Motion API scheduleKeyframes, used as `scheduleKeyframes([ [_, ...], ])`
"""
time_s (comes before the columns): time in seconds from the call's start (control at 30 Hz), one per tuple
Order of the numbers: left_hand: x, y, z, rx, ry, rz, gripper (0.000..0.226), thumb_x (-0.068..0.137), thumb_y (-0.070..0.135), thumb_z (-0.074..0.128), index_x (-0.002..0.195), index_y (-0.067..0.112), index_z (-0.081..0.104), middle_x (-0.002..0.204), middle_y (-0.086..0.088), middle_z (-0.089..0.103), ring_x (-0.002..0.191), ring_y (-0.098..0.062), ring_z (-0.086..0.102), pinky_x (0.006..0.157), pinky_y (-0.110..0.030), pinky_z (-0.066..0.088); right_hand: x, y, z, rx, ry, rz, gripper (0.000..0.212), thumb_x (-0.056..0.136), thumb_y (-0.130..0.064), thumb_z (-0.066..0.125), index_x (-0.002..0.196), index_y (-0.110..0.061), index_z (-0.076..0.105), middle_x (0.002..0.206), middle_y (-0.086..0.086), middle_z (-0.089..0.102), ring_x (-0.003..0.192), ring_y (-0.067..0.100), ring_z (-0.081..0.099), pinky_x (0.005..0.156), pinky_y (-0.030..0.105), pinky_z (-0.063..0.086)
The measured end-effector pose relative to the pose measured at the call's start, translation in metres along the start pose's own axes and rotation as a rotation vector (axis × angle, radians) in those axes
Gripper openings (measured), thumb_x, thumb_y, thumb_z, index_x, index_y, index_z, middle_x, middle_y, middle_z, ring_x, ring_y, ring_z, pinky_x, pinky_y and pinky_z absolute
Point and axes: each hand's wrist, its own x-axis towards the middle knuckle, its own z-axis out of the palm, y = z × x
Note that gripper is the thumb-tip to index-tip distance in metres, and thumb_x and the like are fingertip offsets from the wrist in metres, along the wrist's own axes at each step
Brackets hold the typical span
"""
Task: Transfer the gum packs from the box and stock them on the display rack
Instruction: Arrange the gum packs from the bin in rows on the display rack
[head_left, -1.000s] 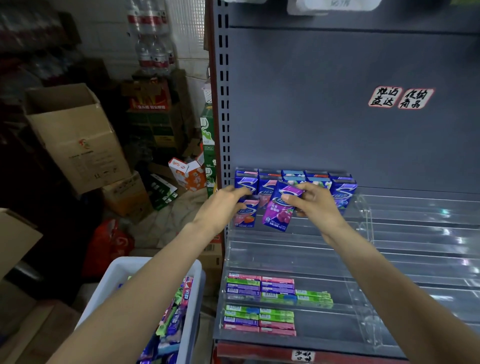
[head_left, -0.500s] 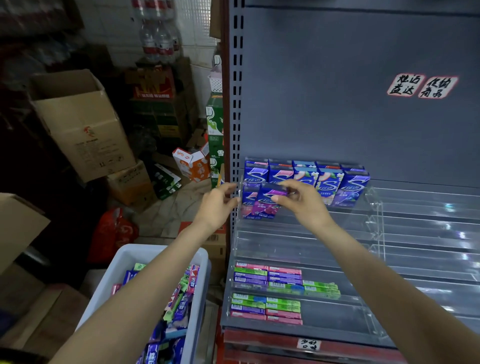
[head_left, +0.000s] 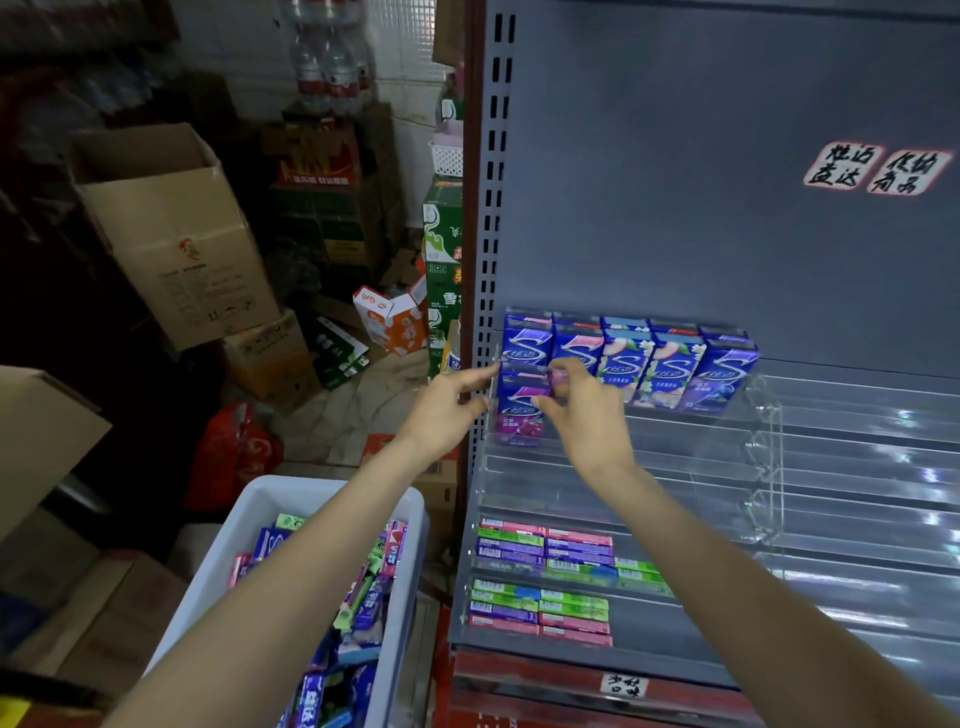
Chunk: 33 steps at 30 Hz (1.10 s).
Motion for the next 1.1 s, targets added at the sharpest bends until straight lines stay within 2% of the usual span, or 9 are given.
scheduleKeyframes([
  [0.17, -0.002, 0.0, 0.0, 0.004, 0.01, 0.003, 0.048, 0.094, 0.009, 0.054, 0.14, 0.02, 0.044, 0.136, -0.002, 0.053, 0.128, -0.014, 0.046, 0.08, -0.016, 0.05, -0.001, 0.004, 0.014, 0.042, -0.049, 0.063, 0.023, 0.088, -0.02, 0.065, 0.108, -0.008, 0.063, 0.09, 0.009, 0.072, 0.087, 0.024, 0.068, 0.084, 0.032, 0.052],
  [0.27, -0.005, 0.005, 0.002, 0.068, -0.007, 0.017, 0.049, 0.096, 0.009, 0.052, 0.142, 0.022, 0.04, 0.137, 0.0, 0.051, 0.121, -0.007, 0.047, 0.073, -0.009, 0.048, 0.001, 0.005, 0.019, 0.06, -0.039, 0.086, 0.024, 0.089, -0.02, 0.064, 0.109, -0.007, 0.063, 0.09, 0.008, 0.071, 0.086, 0.022, 0.068, 0.082, 0.029, 0.05],
  [0.4, -0.01, 0.01, 0.005, 0.118, 0.036, 0.014, 0.048, 0.095, 0.012, 0.055, 0.141, 0.021, 0.042, 0.135, -0.003, 0.053, 0.121, -0.011, 0.049, 0.082, -0.019, 0.049, -0.002, 0.008, 0.013, 0.072, -0.092, 0.047, 0.033, 0.088, -0.02, 0.065, 0.117, -0.008, 0.058, 0.1, 0.009, 0.07, 0.094, 0.023, 0.066, 0.087, 0.034, 0.051],
  [0.53, -0.022, 0.015, 0.007, 0.167, 0.161, -0.011, 0.036, 0.092, 0.013, 0.058, 0.128, 0.014, 0.053, 0.122, -0.004, 0.062, 0.103, -0.008, 0.058, 0.074, -0.008, 0.046, -0.01, 0.01, 0.001, 0.103, -0.055, -0.007, 0.048, 0.085, -0.021, 0.067, 0.128, -0.012, 0.048, 0.12, 0.006, 0.058, 0.107, 0.02, 0.059, 0.092, 0.038, 0.051],
  [0.63, -0.043, 0.02, 0.004, 0.221, 0.212, -0.001, 0.025, 0.091, 0.01, 0.058, 0.116, 0.01, 0.061, 0.11, -0.002, 0.066, 0.098, -0.009, 0.06, 0.083, -0.018, 0.047, -0.021, 0.005, -0.006, 0.116, -0.011, -0.098, 0.04, 0.088, -0.02, 0.064, 0.125, -0.015, 0.049, 0.116, 0.001, 0.052, 0.098, 0.012, 0.055, 0.09, 0.03, 0.049],
  [0.77, -0.078, 0.005, -0.008, 0.217, 0.282, -0.042, 0.017, 0.091, 0.014, 0.06, 0.107, 0.012, 0.066, 0.096, 0.001, 0.069, 0.089, -0.01, 0.064, 0.079, -0.021, 0.05, -0.036, -0.015, 0.006, 0.184, -0.135, -0.19, 0.025, 0.089, -0.017, 0.061, 0.114, -0.014, 0.057, 0.103, -0.001, 0.055, 0.083, 0.007, 0.054, 0.078, 0.016, 0.045],
  [0.9, -0.115, -0.035, -0.04, 0.243, 0.306, -0.146, 0.014, 0.092, 0.019, 0.058, 0.103, 0.017, 0.067, 0.088, 0.006, 0.068, 0.081, -0.007, 0.063, 0.064, -0.006, 0.043, -0.053, -0.044, 0.046, 0.219, -0.288, -0.223, 0.019, 0.089, -0.009, 0.059, 0.107, -0.009, 0.062, 0.094, -0.002, 0.057, 0.077, 0.005, 0.054, 0.065, 0.0, 0.038],
  [0.97, -0.132, -0.063, -0.059, 0.243, 0.305, -0.232, 0.012, 0.092, 0.02, 0.058, 0.101, 0.016, 0.066, 0.084, 0.004, 0.067, 0.079, -0.012, 0.064, 0.06, -0.01, 0.043, -0.064, -0.057, 0.075, 0.237, -0.352, -0.2, 0.017, 0.089, -0.006, 0.057, 0.105, -0.006, 0.064, 0.094, 0.0, 0.057, 0.077, 0.006, 0.054, 0.066, 0.003, 0.039],
  [1.1, -0.157, -0.126, -0.102, 0.252, 0.26, -0.366, 0.014, 0.092, 0.013, 0.058, 0.102, 0.009, 0.067, 0.089, -0.004, 0.068, 0.082, -0.021, 0.065, 0.058, -0.013, 0.041, -0.085, -0.074, 0.147, 0.228, -0.477, -0.04, 0.018, 0.093, -0.005, 0.051, 0.106, -0.005, 0.063, 0.099, 0.006, 0.064, 0.088, 0.016, 0.06, 0.078, 0.021, 0.047],
])
